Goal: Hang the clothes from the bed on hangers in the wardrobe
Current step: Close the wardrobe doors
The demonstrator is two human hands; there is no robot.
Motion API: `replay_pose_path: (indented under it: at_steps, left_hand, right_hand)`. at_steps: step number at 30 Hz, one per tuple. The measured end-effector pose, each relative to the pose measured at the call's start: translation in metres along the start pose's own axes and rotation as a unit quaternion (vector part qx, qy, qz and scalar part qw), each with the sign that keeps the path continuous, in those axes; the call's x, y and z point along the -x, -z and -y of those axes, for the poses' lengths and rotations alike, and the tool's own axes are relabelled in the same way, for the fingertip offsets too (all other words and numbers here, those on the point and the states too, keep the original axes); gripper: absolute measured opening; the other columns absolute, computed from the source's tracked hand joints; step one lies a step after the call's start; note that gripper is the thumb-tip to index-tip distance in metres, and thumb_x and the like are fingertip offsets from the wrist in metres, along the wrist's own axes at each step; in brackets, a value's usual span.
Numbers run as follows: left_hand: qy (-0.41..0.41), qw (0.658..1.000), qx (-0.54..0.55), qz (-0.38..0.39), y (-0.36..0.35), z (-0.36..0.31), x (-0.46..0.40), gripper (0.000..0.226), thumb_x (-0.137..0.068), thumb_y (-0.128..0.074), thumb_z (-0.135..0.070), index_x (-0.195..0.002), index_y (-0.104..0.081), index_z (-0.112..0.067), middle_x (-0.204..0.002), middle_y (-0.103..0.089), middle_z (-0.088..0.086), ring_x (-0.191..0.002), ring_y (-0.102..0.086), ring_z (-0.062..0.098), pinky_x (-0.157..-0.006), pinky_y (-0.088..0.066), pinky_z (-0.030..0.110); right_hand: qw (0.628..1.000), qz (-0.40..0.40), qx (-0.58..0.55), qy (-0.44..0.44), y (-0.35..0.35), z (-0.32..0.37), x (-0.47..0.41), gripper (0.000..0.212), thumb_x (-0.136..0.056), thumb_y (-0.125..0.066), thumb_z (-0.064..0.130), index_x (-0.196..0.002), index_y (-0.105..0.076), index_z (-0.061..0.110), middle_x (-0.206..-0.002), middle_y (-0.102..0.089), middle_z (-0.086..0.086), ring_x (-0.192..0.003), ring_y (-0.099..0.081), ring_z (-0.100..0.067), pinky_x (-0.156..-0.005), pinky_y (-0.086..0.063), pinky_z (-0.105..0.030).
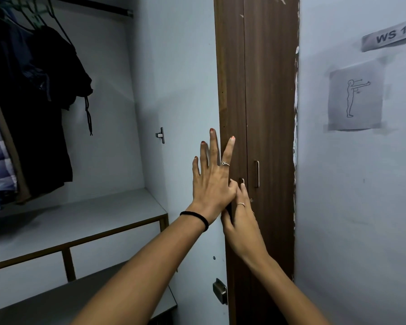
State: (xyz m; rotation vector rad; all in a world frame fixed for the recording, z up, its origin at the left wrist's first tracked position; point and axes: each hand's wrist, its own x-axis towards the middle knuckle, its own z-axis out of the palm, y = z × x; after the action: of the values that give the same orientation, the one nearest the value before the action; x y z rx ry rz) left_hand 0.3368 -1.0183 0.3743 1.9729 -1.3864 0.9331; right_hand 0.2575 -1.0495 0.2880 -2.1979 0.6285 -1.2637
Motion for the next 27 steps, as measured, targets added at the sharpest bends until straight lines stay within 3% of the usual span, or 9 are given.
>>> replay_pose_path:
  at_steps: [5,9,13,17,23,27]
  left_hand:
    - [0.009,1.0,-0.004,0.002,0.018,0.013,0.013,0.096,-0.084,-0.056,-0.026,-0.149,0.014,-0.037,-0.154,0.034,0.004,-0.146,0.017,0.03,-0.117,-0.006,0.055]
    - [0.014,1.0,0.001,-0.011,0.034,0.034,0.031,0.097,-0.084,-0.055,-0.023,-0.149,0.015,-0.038,-0.153,0.035,0.0,-0.146,0.017,0.028,-0.115,-0.007,0.057]
    - [0.012,1.0,-0.021,-0.018,0.054,0.064,0.048,0.097,-0.085,-0.055,-0.025,-0.146,0.019,-0.04,-0.152,0.036,-0.002,-0.146,0.016,0.028,-0.117,-0.01,0.056]
    - [0.02,0.997,-0.06,-0.033,0.072,0.096,0.066,0.095,-0.086,-0.054,-0.025,-0.147,0.016,-0.042,-0.154,0.033,0.002,-0.146,0.013,0.033,-0.116,-0.009,0.053]
    - [0.004,0.988,-0.142,-0.064,0.097,0.162,0.096,0.081,-0.092,-0.047,-0.03,-0.153,0.006,-0.027,-0.159,0.02,-0.003,-0.148,0.008,0.022,-0.116,-0.009,0.047]
    - [0.045,0.982,-0.176,-0.055,0.112,0.208,0.111,0.072,-0.098,-0.038,-0.034,-0.152,0.009,-0.022,-0.158,0.02,-0.004,-0.148,0.007,0.015,-0.119,-0.011,0.042]
  right_hand:
    - [0.999,0.041,0.002,0.01,-0.007,0.01,0.01,0.061,-0.099,-0.046,0.038,-0.151,-0.013,0.041,-0.159,0.015,0.017,-0.142,-0.03,-0.018,-0.108,-0.033,-0.04]
    - [0.997,0.066,0.012,0.034,-0.019,0.02,0.018,0.059,-0.096,-0.045,0.048,-0.148,-0.016,0.047,-0.158,0.016,0.018,-0.146,-0.018,-0.019,-0.109,-0.031,-0.039]
    - [0.994,0.09,0.016,0.068,-0.04,0.036,0.021,0.062,-0.095,-0.044,0.053,-0.147,-0.011,0.052,-0.158,0.017,0.016,-0.146,-0.017,-0.022,-0.114,-0.022,-0.043]
    - [0.99,0.097,-0.023,0.096,-0.069,0.057,0.025,0.065,-0.092,-0.048,0.056,-0.143,-0.009,0.06,-0.158,0.014,0.016,-0.146,-0.016,-0.023,-0.114,-0.025,-0.045]
    - [0.979,0.118,-0.11,0.125,-0.136,0.097,0.027,0.071,-0.093,-0.054,0.046,-0.148,-0.009,0.05,-0.16,0.005,0.016,-0.147,-0.011,-0.011,-0.116,-0.026,-0.05]
    - [0.97,0.162,-0.143,0.114,-0.18,0.126,0.033,0.072,-0.096,-0.049,0.046,-0.148,-0.001,0.05,-0.16,0.003,0.016,-0.145,-0.015,-0.014,-0.118,-0.016,-0.046]
